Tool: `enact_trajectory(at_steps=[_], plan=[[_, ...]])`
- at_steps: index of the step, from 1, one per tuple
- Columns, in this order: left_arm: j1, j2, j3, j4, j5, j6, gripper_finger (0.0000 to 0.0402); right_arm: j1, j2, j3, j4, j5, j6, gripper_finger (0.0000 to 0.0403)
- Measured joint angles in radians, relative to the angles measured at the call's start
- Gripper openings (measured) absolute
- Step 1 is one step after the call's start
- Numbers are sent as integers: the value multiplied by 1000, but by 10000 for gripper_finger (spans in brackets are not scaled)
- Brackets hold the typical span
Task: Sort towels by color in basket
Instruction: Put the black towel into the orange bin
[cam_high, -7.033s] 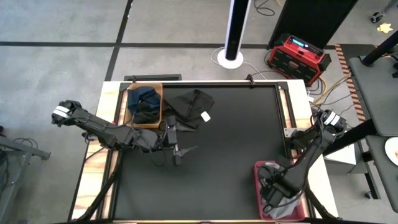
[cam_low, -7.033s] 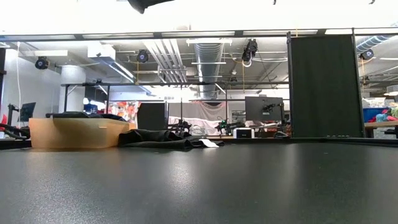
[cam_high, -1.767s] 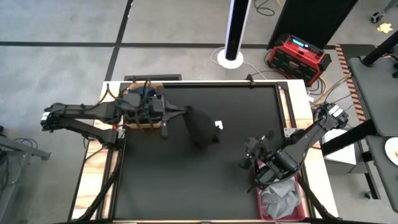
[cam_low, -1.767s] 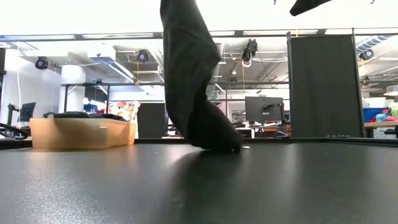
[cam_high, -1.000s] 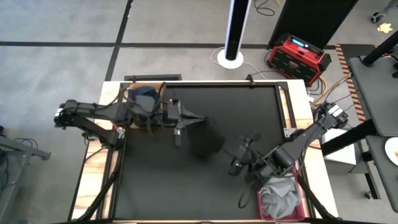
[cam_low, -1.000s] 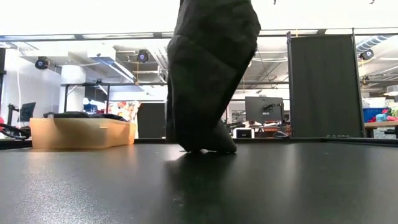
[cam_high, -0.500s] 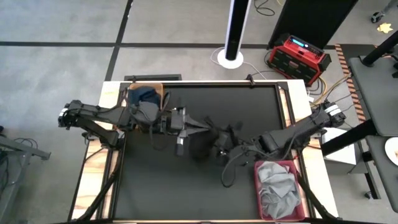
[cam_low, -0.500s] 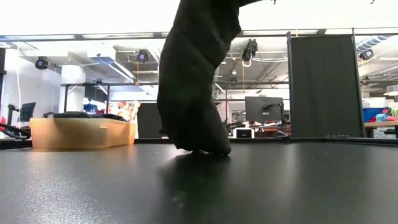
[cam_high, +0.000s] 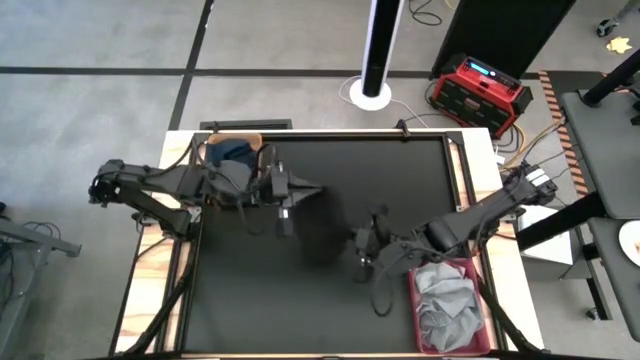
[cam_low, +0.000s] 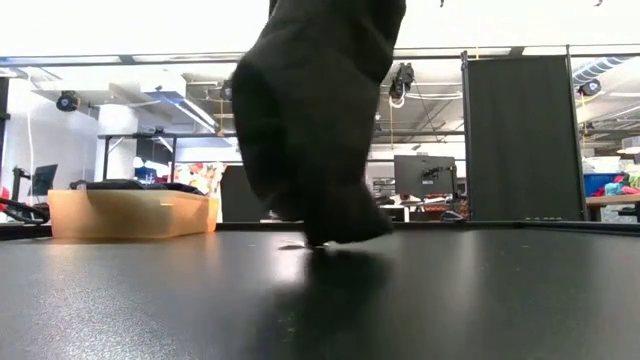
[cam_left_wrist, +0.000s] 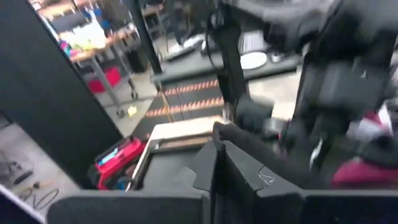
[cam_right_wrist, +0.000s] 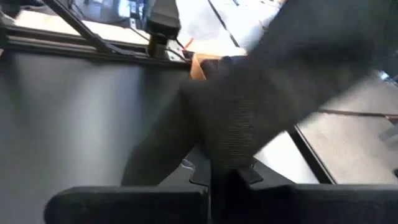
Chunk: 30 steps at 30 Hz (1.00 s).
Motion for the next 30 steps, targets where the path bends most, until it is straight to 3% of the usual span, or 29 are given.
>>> enact_trajectory(at_steps=[5, 13, 17, 21, 25, 30], plan=[[-2, -17, 12, -137, 9, -15, 54, 37, -6, 77, -73, 10, -1, 9], [-3, -32, 16, -308, -10, -50, 195, 42, -8, 142, -110, 9, -1, 9], [-3, -35, 16, -386, -34, -53, 247, 42, -12, 172, -109, 10, -1, 9], [-3, -35, 16, -441, -38, -73, 276, 42, -13, 204, -109, 21, -2, 9], [-3, -35, 15, -455, -22, -91, 283, 42, -13, 226, -110, 100, -11, 9], [-10, -28, -2, -442, 159, -134, 281, 41, -13, 242, -115, 115, -14, 9]])
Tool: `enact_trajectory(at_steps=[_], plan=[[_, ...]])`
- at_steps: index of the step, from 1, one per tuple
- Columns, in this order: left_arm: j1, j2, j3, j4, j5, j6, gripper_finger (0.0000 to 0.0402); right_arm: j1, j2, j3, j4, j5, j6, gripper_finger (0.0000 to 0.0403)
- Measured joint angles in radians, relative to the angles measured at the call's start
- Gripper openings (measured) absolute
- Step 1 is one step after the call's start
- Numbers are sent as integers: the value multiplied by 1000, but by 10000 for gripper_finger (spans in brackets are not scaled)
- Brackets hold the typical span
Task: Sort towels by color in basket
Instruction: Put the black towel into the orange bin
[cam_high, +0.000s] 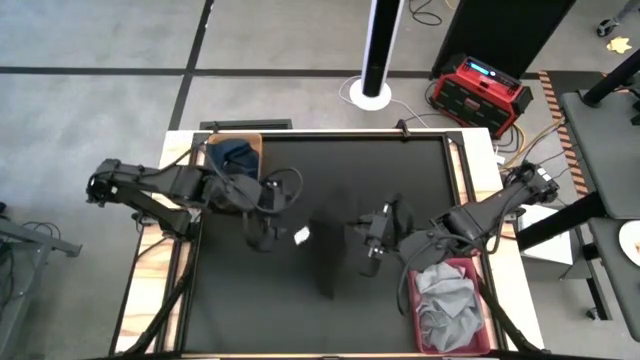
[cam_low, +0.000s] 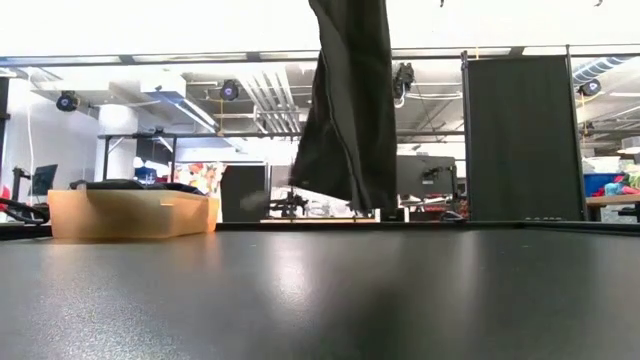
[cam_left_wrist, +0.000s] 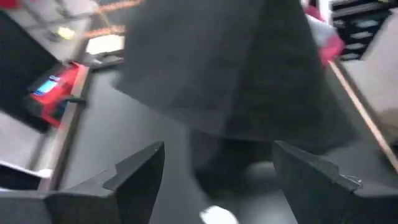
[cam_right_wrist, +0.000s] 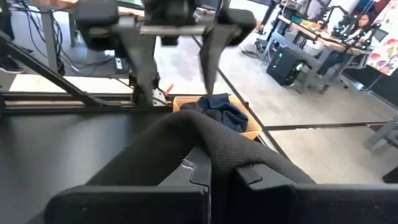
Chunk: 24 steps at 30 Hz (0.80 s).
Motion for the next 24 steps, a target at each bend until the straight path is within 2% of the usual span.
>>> enact_trajectory(at_steps=[6, 14, 18, 21, 24], plan=[[-16, -12, -149, 77, 13, -90, 279, -2, 0, 2, -1, 2, 1, 9], [-37, -35, -450, 468, 59, -224, 279, -2, 1, 2, -1, 7, 2, 9], [-53, -25, -549, 688, 69, -230, 279, -2, 2, 2, -2, 33, 1, 9], [-56, -13, -605, 839, 146, -228, 279, -2, 2, 2, -2, 34, -2, 9], [-58, -12, -636, 913, 195, -221, 279, -2, 5, 1, -2, 35, -3, 9]])
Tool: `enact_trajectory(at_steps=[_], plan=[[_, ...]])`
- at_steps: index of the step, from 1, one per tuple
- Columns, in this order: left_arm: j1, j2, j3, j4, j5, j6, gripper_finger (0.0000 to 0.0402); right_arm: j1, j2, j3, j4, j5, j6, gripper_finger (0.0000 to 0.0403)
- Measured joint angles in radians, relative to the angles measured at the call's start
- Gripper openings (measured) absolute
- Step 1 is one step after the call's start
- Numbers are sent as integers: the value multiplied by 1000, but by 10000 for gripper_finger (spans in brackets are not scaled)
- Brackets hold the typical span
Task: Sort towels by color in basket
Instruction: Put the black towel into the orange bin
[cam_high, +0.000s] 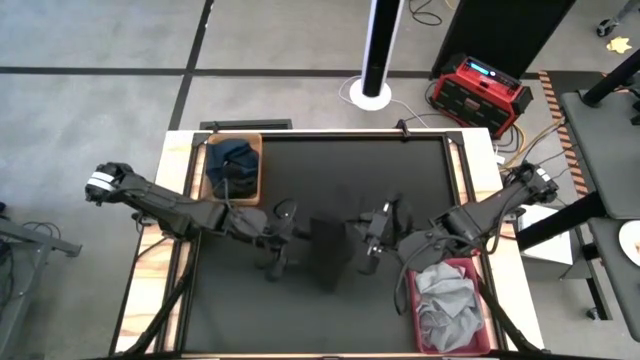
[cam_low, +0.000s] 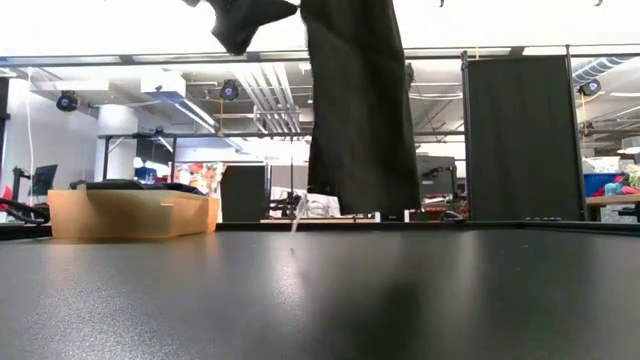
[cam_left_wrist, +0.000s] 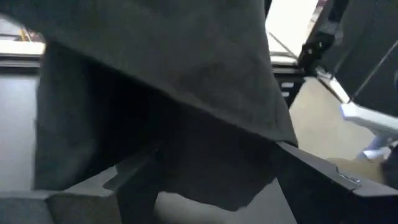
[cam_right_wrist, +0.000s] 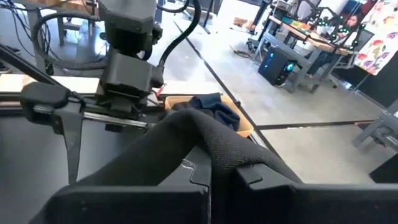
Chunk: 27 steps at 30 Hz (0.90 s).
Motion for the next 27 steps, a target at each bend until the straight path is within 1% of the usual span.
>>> enact_trajectory(at_steps=[6, 9, 11, 15, 18, 20, 22, 27], plan=[[-7, 2, -18, 6, 30, -4, 279, 0, 3, -2, -1, 1, -1, 9], [-9, 2, -18, -6, 85, -2, 279, 0, 3, -3, -2, 2, -1, 9], [-10, 2, -18, -6, 98, -1, 279, 0, 4, -3, -1, 2, -1, 9], [-8, 2, -18, 32, 95, -24, 279, 0, 5, -6, -1, 2, 1, 9], [-8, 13, -18, 132, 88, -55, 279, 0, 5, -8, 0, 2, 1, 9], [-8, 27, -18, 169, 59, -86, 279, 0, 5, -8, 0, 2, 1, 9], [-8, 44, -18, 171, 22, -89, 279, 0, 5, -9, 2, 2, 1, 9], [-2, 110, -18, 225, -7, -87, 274, 0, 5, -9, 2, 13, 2, 9]])
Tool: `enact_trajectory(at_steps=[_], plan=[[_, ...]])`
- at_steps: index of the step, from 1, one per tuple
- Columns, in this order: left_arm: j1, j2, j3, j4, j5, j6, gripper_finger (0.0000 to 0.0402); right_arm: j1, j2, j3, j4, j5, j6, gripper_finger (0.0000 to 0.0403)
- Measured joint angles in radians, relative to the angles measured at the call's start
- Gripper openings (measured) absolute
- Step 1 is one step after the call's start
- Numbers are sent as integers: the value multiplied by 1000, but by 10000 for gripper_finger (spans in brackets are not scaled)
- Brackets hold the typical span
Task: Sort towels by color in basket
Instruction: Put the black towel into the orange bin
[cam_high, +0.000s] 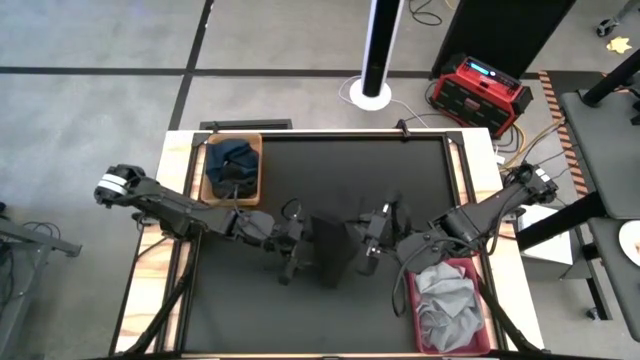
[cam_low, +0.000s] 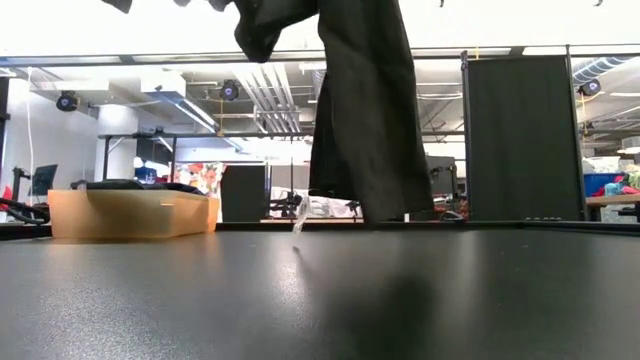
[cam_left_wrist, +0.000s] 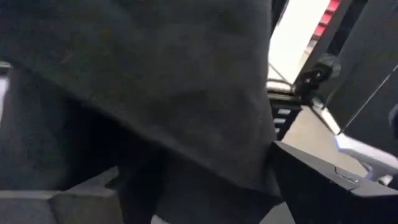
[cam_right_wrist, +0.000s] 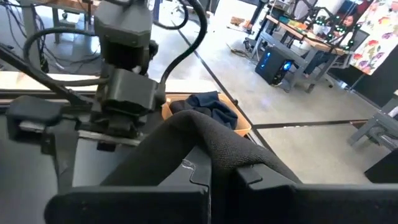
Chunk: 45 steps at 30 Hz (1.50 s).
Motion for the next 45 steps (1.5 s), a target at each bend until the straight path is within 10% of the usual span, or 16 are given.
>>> enact_trajectory(at_steps=[10, 18, 28, 45], plan=[[-13, 29, 1, 136, -32, 18, 223, 0, 0, 0, 0, 5, 12, 9], [-17, 15, 0, 138, -32, 106, 17, 0, 0, -1, -29, 57, 103, 9], [-46, -127, 0, 140, 33, 172, 0, 2, -8, 4, -284, -87, 286, 29], [-53, -220, 0, 258, 55, 201, 0, 2, -13, 8, -352, -162, 311, 266]])
